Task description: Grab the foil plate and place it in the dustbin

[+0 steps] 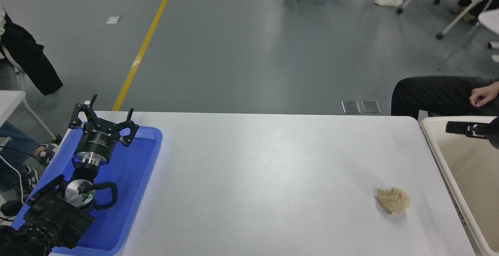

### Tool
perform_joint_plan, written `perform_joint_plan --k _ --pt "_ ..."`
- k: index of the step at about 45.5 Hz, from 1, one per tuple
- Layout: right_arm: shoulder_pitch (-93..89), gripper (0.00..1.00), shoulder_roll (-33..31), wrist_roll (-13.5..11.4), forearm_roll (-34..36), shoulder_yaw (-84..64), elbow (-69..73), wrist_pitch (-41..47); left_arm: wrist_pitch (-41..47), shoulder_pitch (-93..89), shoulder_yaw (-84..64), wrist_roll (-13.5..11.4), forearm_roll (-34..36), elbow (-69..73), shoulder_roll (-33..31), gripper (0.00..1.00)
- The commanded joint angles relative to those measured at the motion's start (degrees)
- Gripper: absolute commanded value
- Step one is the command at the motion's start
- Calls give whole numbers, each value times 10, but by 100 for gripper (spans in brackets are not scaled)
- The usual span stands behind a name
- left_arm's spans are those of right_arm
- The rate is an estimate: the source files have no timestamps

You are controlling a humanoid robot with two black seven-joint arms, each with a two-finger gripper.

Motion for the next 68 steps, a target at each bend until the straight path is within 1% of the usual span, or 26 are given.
perform_joint_plan --k 1,6,7,11,17,23,28,34,38,42,50,58,64,68 --pt "235 100 51 -1 53 -103 128 157 0 0 0 0 0 0 0 100" --pt "298 100 107 -1 120 -126 158 210 0 0 0 0 0 0 0 100" --pt "318 100 127 -1 142 -130 165 224 0 0 0 0 0 0 0 100" --pt "365 100 189 -1 195 -136 179 252 0 0 0 0 0 0 1 100" --pt "411 100 301 -1 272 -136 180 286 0 1 0 -1 0 0 2 100" --pt "421 100 402 -1 319 -137 173 306 0 1 0 -1 0 0 2 100" --pt "423 100 451 -1 359 -139 166 315 0 1 0 -1 0 0 2 100" --pt "422 100 485 -1 393 -179 149 320 0 1 0 -1 0 0 2 100" --pt "411 100 499 -1 393 -208 117 314 0 1 0 -1 0 0 2 100" --pt "396 100 499 -2 393 -245 95 312 0 1 0 -1 0 0 2 100" --pt "392 100 499 -2 400 -292 96 317 0 2 0 -1 0 0 3 100" --pt "391 100 499 -2 406 -290 111 319 0 2 0 -1 0 0 4 100" --pt "378 100 499 -1 443 -281 111 317 0 2 0 -1 0 0 3 100" --pt "374 100 499 -1 451 -273 111 318 0 2 0 -1 0 0 4 100"
